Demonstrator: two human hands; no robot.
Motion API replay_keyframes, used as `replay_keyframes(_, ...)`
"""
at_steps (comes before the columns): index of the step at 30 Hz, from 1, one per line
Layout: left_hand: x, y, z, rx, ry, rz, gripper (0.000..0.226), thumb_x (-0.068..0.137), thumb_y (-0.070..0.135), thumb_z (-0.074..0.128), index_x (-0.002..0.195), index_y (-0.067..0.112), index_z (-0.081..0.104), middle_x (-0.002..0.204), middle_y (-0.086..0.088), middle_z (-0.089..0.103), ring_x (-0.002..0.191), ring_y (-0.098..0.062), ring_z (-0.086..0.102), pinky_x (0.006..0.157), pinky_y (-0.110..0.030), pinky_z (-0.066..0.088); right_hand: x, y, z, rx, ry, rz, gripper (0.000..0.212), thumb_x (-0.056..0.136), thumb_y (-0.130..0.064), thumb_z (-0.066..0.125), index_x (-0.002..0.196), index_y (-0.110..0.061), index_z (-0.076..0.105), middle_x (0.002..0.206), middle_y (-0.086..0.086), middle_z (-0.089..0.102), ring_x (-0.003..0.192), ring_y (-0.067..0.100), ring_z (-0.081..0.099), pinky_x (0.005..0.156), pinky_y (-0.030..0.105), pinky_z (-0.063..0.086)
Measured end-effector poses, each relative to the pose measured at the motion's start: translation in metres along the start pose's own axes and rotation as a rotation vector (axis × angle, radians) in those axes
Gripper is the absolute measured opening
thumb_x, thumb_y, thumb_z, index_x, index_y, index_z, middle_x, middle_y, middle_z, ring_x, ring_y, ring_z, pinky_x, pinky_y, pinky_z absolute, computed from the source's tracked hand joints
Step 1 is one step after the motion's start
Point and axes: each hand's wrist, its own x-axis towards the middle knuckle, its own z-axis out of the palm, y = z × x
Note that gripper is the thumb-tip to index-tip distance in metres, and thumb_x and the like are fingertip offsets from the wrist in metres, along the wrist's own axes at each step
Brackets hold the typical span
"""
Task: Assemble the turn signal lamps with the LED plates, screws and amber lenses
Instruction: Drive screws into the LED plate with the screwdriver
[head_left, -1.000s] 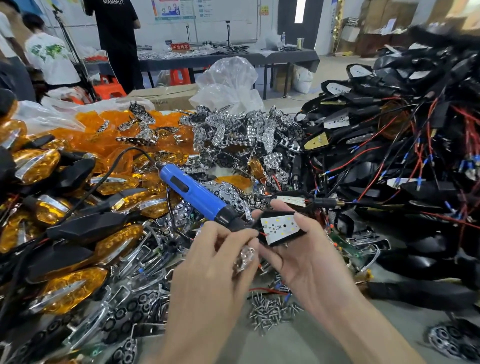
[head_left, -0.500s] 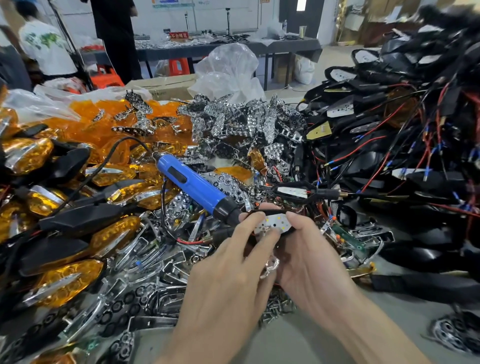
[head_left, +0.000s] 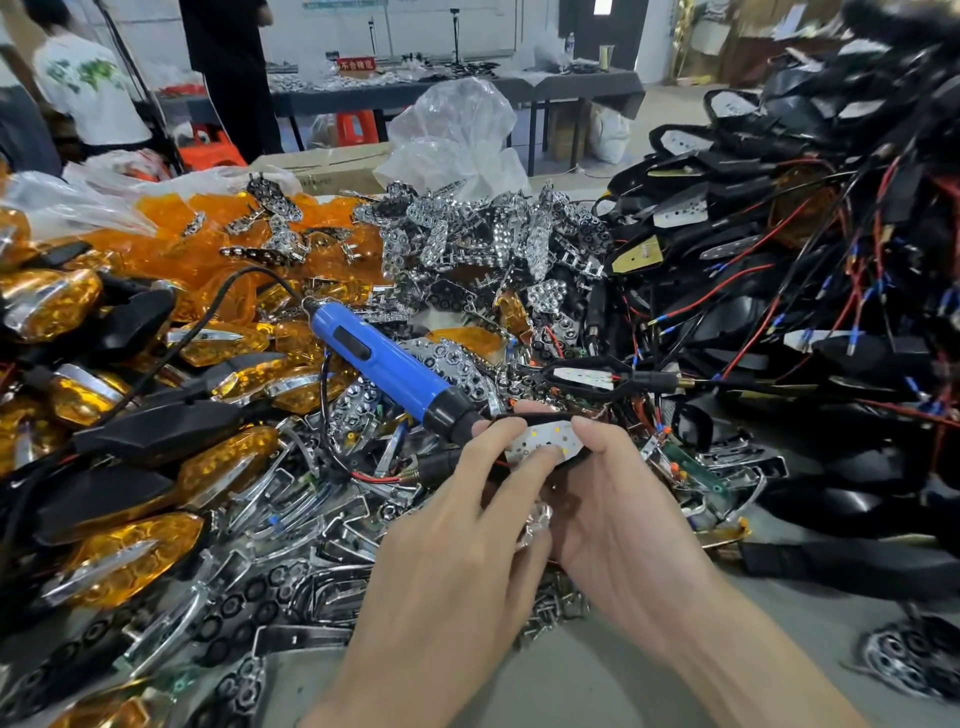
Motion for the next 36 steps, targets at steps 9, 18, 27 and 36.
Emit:
replay_keyframes(9,-0.002,-0.007,0.008,0.009,0.141,-0.006,0.032,0.098,0.032,0.045,0.125,0.024,0.060,0.139,0.006,0.052,0.064,-0.008,0.051,0.045,-0.021,0.043,-0.001,-0.001,0.002,0.056,-0.001,-0.014,0.056,0.079,-0.037,0.056,0.123,-0.008,0.073,0.117,0.021,0.068,0.100,0.029,0.047,0.092,0.045,0.044)
replay_keyframes(18,-0.001,-0.002,-0.003,-0.349,0.370,-0.294,0.018,0.101,0.047,0.040,0.102,0.039,0.057,0.083,0.019,0.057,0.073,0.002,0.058,0.063,-0.005,0.038,0.000,-0.006,0.006,0.140,0.000,-0.027,0.062,0.088,-0.030,0.051,0.136,0.009,0.053,0.130,0.028,0.065,0.103,0.029,0.067,0.078,0.033,0.063)
replay_keyframes(27,0.003,-0.009,0.003,0.147,0.235,-0.128,0.027,0.096,0.039,0.052,0.114,0.028,0.068,0.093,0.004,0.047,0.067,-0.009,0.040,0.047,-0.020,0.027,0.003,-0.002,-0.001,0.132,-0.012,0.005,0.042,0.106,-0.028,0.036,0.125,-0.001,0.062,0.131,0.026,0.065,0.087,0.022,0.066,0.069,0.029,0.061)
replay_keyframes(36,0.007,-0.013,0.001,0.135,0.119,-0.174,0.021,0.096,0.045,0.060,0.113,0.035,0.066,0.092,0.008,0.046,0.057,-0.008,0.039,0.045,-0.013,0.017,0.009,0.001,-0.001,0.086,0.040,-0.027,0.037,0.106,-0.022,0.038,0.109,-0.010,0.074,0.106,0.015,0.075,0.072,0.018,0.070,0.064,0.030,0.061)
